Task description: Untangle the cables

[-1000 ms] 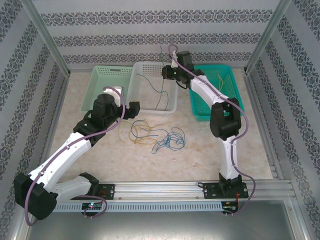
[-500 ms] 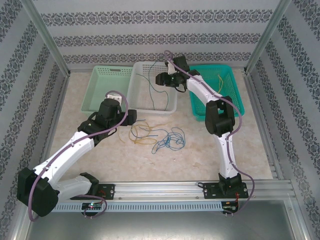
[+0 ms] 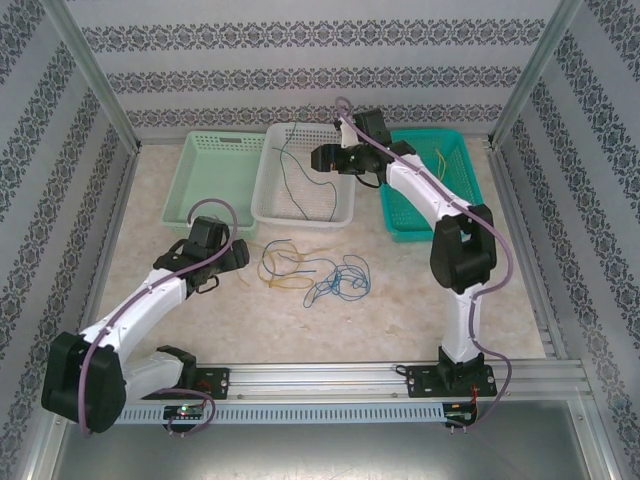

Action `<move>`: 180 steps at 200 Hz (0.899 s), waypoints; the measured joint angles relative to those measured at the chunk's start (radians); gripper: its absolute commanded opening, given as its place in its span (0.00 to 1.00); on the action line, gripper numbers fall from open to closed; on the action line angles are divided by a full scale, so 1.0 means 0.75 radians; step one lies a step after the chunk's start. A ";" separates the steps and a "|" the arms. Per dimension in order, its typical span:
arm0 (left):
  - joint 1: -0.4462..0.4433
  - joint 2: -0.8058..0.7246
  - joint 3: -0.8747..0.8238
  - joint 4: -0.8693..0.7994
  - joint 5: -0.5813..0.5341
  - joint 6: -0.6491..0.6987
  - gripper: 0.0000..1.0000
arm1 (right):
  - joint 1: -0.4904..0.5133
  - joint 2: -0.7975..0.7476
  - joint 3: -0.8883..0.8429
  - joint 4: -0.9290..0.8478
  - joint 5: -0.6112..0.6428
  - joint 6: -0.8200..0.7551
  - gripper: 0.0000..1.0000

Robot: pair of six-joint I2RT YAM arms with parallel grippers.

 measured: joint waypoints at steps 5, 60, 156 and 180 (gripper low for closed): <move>0.004 0.016 0.000 0.007 0.014 0.000 0.82 | 0.002 -0.026 -0.032 0.012 -0.003 0.001 0.70; 0.064 0.328 0.007 0.127 0.159 0.003 0.64 | 0.015 -0.176 -0.259 0.061 -0.015 0.009 0.70; 0.078 0.222 0.022 0.223 0.243 0.054 0.00 | 0.018 -0.450 -0.520 0.098 0.021 -0.004 0.71; 0.066 0.001 0.023 0.182 0.254 0.070 0.00 | 0.048 -0.497 -0.592 0.113 0.039 -0.034 0.71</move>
